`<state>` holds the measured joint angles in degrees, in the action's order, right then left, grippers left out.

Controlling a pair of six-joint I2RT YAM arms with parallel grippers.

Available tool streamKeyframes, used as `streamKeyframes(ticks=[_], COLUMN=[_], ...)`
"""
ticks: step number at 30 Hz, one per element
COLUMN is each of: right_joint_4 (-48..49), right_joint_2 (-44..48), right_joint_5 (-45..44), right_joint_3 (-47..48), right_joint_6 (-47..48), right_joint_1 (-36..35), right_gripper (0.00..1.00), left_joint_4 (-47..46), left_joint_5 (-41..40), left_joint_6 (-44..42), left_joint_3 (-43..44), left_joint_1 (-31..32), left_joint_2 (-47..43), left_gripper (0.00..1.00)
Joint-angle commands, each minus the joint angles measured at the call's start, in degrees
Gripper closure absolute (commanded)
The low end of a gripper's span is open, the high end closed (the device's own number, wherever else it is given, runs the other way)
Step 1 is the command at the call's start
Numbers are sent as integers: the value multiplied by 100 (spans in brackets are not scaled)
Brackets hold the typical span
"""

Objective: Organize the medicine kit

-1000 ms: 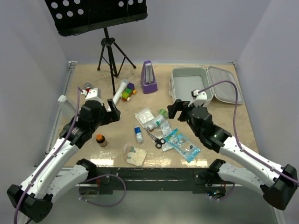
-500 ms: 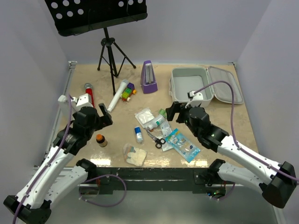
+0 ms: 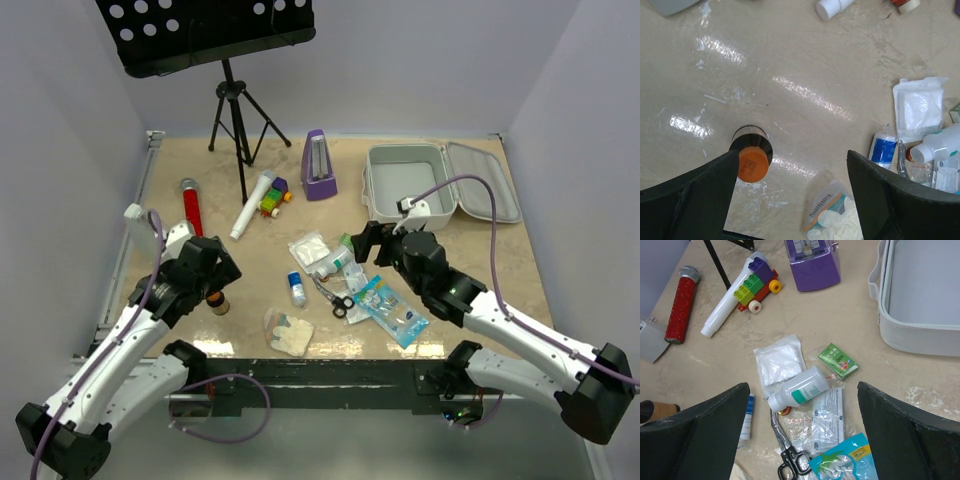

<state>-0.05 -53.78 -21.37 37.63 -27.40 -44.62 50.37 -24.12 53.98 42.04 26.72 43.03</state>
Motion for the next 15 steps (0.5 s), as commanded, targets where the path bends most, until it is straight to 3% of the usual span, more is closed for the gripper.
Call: streamKeyframes(ticks=[1,15], right_joint_4=[269,313], right_joint_2=[8,-89], right_joint_5=[176,238], right_joint_3=[-106,-124], right_joint_6=[6,-11], right_joint_1=[-29,-38], right_gripper=[7,7], left_joint_4=[-53,-132], left_joint_5=[30,-190], left_joint_6=[447,491], left_joint_3=[-231,-319], left_joint_1=[17,17], left_joint_2=[83,847], left_gripper=[9,20])
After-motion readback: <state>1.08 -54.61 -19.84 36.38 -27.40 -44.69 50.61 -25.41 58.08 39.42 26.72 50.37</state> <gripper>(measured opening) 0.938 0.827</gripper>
